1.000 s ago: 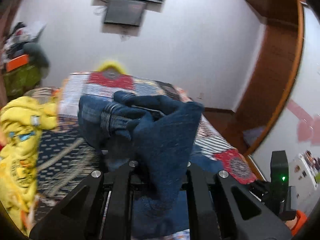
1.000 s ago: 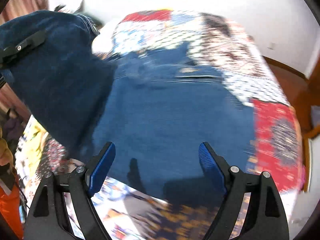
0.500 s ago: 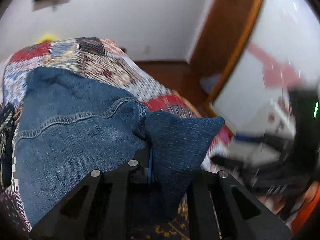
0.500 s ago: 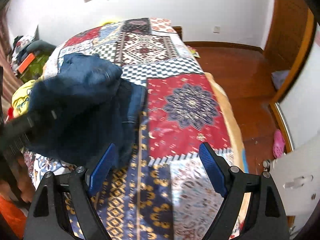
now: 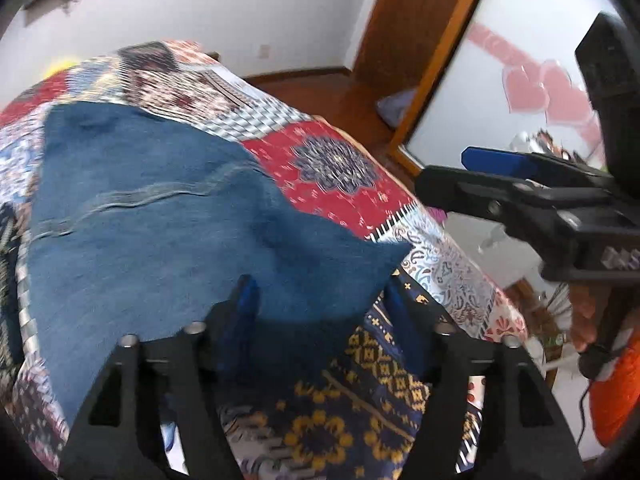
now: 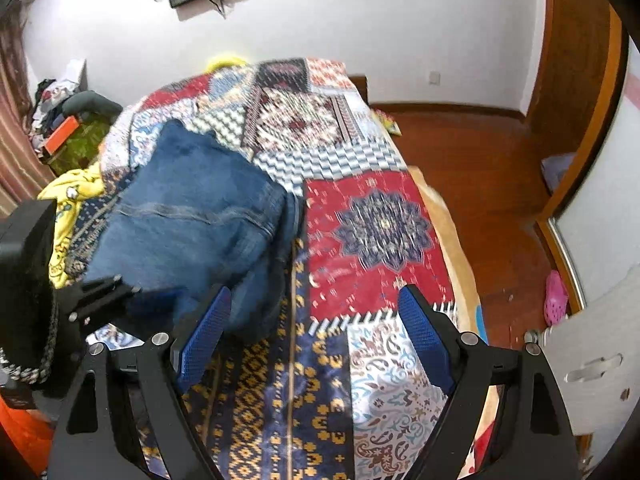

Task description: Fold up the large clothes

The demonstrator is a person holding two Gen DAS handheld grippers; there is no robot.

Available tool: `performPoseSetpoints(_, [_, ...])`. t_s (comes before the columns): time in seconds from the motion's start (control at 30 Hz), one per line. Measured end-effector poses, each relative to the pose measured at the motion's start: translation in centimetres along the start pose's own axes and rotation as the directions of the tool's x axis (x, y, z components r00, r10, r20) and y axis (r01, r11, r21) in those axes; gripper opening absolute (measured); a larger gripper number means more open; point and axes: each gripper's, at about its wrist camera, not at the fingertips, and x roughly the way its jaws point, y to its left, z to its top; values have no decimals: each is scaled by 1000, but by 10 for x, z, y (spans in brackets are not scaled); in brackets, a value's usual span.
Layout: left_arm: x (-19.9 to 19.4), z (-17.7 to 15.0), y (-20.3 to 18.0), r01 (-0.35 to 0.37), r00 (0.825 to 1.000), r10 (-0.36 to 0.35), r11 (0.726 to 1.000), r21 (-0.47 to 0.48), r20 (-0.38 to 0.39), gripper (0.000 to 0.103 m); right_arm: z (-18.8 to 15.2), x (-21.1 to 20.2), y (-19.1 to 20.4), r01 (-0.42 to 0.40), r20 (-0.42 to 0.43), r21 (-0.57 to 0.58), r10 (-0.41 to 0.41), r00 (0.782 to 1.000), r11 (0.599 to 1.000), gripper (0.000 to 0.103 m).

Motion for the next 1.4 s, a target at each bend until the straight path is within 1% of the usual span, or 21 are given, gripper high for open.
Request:
performPoseSetpoints(0.07, [-27, -1, 10, -54, 997, 55, 998, -18, 62, 68, 4, -4, 5, -10, 23, -12, 10, 1000, 1000, 83])
performPoseSetpoints(0.13, [-52, -2, 25, -114, 985, 118, 993, -36, 125, 70, 8, -6, 13, -24, 48, -24, 25, 999, 999, 83])
performPoseSetpoints(0.17, [-65, -2, 34, -161, 974, 166, 986, -48, 155, 73, 10, -6, 18, -31, 58, -30, 32, 998, 999, 83])
performPoseSetpoints(0.2, [-73, -3, 41, -196, 964, 203, 979, -55, 173, 80, 11, -4, 24, -39, 63, -35, 41, 997, 999, 84])
performPoseSetpoints(0.23, [-81, -3, 52, -248, 948, 256, 967, -67, 190, 88, 12, -1, 27, -46, 64, -40, 48, 997, 998, 85])
performPoseSetpoints(0.3, [-88, -5, 71, -313, 926, 326, 945, -97, 192, 90, 10, 9, 36, -51, 56, -45, 54, 997, 998, 89])
performPoseSetpoints(0.33, [-88, -9, 83, -335, 920, 351, 935, -117, 176, 90, 9, 18, 40, -55, 42, -48, 57, 997, 997, 89])
performPoseSetpoints(0.43, [-77, -19, 106, -349, 926, 365, 925, -148, 99, 90, 1, 41, 50, -64, -16, -60, 63, 998, 996, 89])
performPoseSetpoints(0.53, [-58, -40, 118, -374, 925, 380, 915, -150, 14, 91, -9, 71, 53, -42, -100, -68, 35, 994, 997, 89])
performPoseSetpoints(0.6, [-58, -50, 120, -358, 930, 368, 918, -168, 26, 93, -17, 84, 51, -16, -151, -69, 5, 988, 998, 89])
performPoseSetpoints(0.63, [-61, -56, 121, -350, 931, 362, 919, -179, 38, 96, -20, 85, 49, -16, -157, -65, 5, 988, 998, 89])
performPoseSetpoints(0.7, [-66, -62, 122, -342, 934, 355, 923, -178, 44, 97, -24, 82, 44, -18, -156, -58, 9, 988, 998, 89])
performPoseSetpoints(0.77, [-71, -60, 122, -333, 940, 341, 929, -160, 24, 97, -23, 77, 40, -14, -159, -64, 3, 987, 998, 89])
performPoseSetpoints(0.8, [-72, -57, 122, -340, 938, 345, 929, -148, 14, 96, -21, 73, 39, -9, -155, -72, -2, 988, 997, 89])
performPoseSetpoints(0.83, [-76, -52, 121, -364, 929, 369, 923, -124, 16, 96, -20, 70, 39, -6, -146, -78, -5, 989, 997, 89])
performPoseSetpoints(0.9, [-84, -42, 119, -394, 915, 399, 915, -90, 55, 96, -12, 61, 39, -5, -114, -96, -6, 993, 995, 89])
performPoseSetpoints(1.0, [-93, -22, 123, -408, 904, 415, 909, -82, 103, 97, 6, 55, 42, -18, -61, -106, 12, 998, 994, 89])
performPoseSetpoints(1.1, [-95, 0, 131, -418, 893, 428, 904, -93, 139, 99, 27, 57, 48, -58, -24, -109, 56, 998, 992, 89])
performPoseSetpoints(1.17, [-89, 15, 140, -411, 894, 424, 905, -108, 148, 99, 40, 64, 54, -68, -11, -123, 67, 998, 990, 89])
performPoseSetpoints(1.23, [-80, 26, 149, -390, 903, 405, 913, -122, 144, 99, 49, 73, 61, -81, -11, -138, 80, 997, 987, 89])
performPoseSetpoints(1.4, [-41, 44, 172, -362, 921, 378, 919, -153, 91, 99, 64, 116, 73, -138, -77, -171, 127, 989, 975, 89])
